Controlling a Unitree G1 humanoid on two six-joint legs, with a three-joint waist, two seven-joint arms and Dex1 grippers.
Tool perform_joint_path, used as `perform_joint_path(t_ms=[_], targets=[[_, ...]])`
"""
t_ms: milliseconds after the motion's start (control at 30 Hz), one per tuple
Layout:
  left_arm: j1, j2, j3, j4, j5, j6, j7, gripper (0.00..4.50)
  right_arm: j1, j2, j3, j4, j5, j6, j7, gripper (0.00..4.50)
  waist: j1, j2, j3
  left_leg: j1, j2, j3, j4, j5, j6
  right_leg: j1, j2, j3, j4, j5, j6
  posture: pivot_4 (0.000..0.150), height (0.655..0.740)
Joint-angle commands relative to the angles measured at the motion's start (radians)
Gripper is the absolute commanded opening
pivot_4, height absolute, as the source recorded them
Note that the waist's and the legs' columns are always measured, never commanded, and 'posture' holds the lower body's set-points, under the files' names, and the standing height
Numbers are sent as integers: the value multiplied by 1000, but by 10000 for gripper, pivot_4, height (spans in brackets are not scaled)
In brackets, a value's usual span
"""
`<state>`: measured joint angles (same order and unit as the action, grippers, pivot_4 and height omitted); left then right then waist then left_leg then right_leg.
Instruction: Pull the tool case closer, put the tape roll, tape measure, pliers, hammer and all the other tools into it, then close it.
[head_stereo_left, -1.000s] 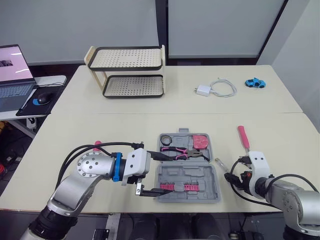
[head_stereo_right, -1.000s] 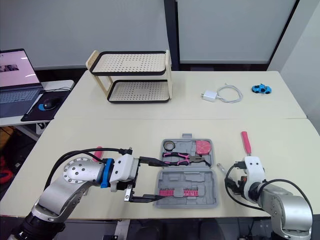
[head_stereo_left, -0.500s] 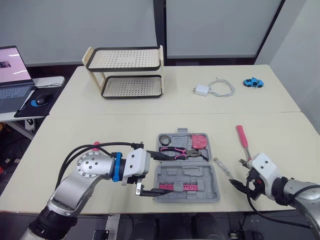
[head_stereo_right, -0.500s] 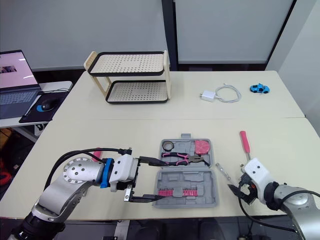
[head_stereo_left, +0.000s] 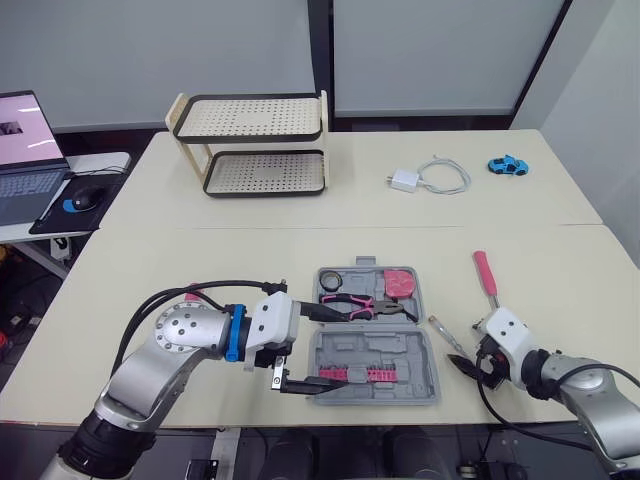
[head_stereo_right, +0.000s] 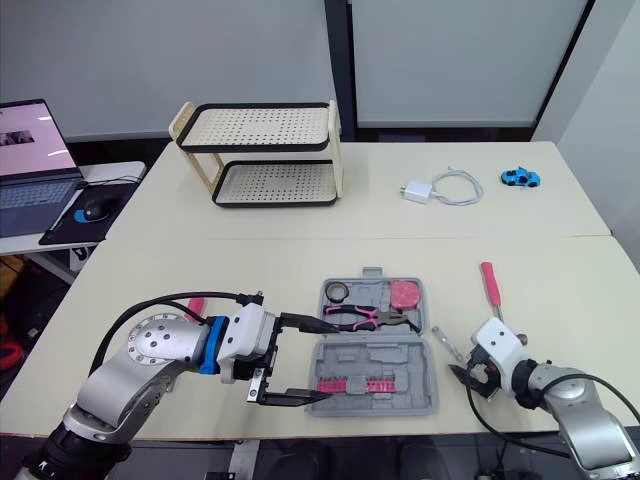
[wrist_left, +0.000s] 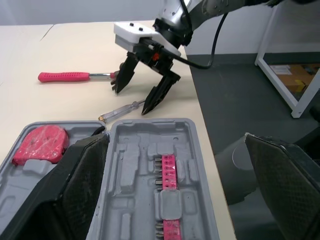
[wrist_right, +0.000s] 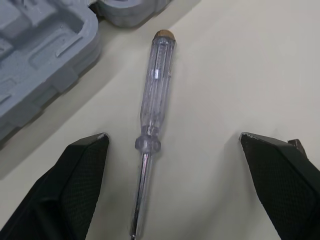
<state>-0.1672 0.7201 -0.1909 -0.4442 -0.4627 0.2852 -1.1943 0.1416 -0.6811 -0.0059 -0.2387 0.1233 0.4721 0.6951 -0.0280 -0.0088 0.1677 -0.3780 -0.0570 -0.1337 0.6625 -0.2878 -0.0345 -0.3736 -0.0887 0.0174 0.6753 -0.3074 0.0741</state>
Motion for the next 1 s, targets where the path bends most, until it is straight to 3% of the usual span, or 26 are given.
perform_joint_path(t_ms=[33, 133, 400, 600, 767, 867, 1000], targets=[[-10, 7, 24, -40, -30, -1, -9, 45000, -1, 10, 5, -1, 6, 5, -2, 40964, 0, 0, 0, 0, 0, 0, 0, 0, 0, 0, 0, 0, 0, 0, 0, 1500, 7400], [-9, 12, 28, -36, -30, -4, -13, 45000, -1, 21, 7, 1, 11, 23, -7, 32260, 0, 0, 0, 0, 0, 0, 0, 0, 0, 0, 0, 0, 0, 0, 0, 1500, 7400], [4, 36, 52, -11, -16, -27, -31, 45000, 1, 27, -4, -7, 20, 45, -20, 3004, 0, 0, 0, 0, 0, 0, 0, 0, 0, 0, 0, 0, 0, 0, 0, 1500, 7400], [8, 68, 107, 18, -31, -37, -53, 45000, 7, -5, -76, -121, 65, 107, -15, 1741, 0, 0, 0, 0, 0, 0, 0, 0, 0, 0, 0, 0, 0, 0, 0, 1500, 7400], [35, 114, 189, 47, -32, -45, -59, 45000, -5, -155, -153, -317, 96, 227, 43, 1741, 0, 1, 1, 0, 0, 0, 0, 0, 0, 0, 0, 0, 0, 0, 0, 1500, 7400], [71, 166, 240, 57, -32, -24, -71, 45000, -9, -324, -125, -428, 72, 212, 150, 1741, -2, 2, 1, 0, 0, 0, -1, 0, 0, -1, 0, 0, 0, 0, 0, 1500, 7400], [109, 234, 262, 88, 5, -36, -94, 45000, -115, -437, -30, -512, 102, 260, 231, 1741, -1, 1, 1, -1, 1, 0, 0, 0, 0, 0, 1, -1, -2, 0, 0, 1500, 7400]])
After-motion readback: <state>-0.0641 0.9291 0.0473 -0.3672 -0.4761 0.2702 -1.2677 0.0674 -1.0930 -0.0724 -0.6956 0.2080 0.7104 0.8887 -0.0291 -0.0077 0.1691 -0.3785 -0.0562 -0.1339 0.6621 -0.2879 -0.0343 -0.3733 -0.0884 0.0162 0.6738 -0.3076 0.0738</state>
